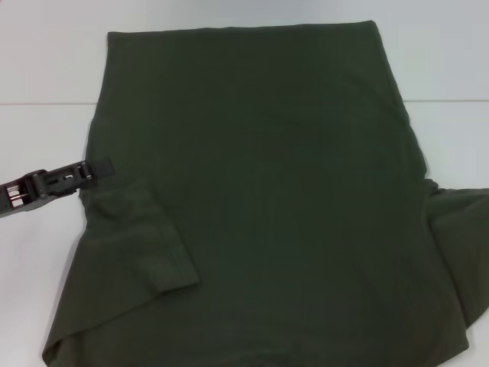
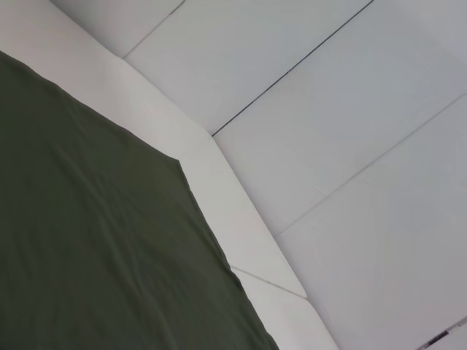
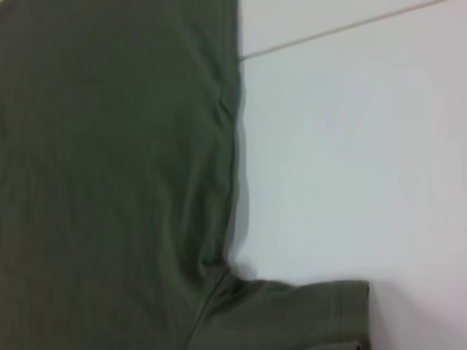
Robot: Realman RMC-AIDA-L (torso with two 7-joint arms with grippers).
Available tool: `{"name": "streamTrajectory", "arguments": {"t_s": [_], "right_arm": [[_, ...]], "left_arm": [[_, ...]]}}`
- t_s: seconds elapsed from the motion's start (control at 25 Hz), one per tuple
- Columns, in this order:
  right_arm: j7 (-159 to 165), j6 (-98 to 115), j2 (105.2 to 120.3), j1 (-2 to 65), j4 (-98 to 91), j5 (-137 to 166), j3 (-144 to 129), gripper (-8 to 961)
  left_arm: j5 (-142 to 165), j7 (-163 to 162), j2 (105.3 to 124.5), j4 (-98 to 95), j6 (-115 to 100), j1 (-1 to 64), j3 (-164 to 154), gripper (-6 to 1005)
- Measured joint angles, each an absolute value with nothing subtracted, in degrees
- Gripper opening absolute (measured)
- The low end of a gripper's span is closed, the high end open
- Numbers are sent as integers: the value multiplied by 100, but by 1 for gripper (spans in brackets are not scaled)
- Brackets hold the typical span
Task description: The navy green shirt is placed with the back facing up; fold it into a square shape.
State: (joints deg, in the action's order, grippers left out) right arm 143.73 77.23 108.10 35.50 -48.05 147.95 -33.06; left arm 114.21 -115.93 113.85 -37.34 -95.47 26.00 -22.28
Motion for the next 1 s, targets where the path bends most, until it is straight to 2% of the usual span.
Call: {"name": "streamTrajectory", "arguments": {"t_s": [0.36, 0.8, 1.0], "right_arm": [[14409, 7791, 10786, 3610, -4839, 14717, -3053, 25], [14409, 9106, 10758, 3621, -5023, 13699, -3030, 25], [14428, 9249, 10854, 3809, -4824, 13297, -3168, 41]], "left_arm": [[11386, -11585, 11398, -3735, -9548, 2575, -2126, 890], [11243, -11587, 11390, -3733, -9542, 2580, -2118, 890], [11199, -11587, 11390, -3719, -9504, 2567, -2062, 890]]}}
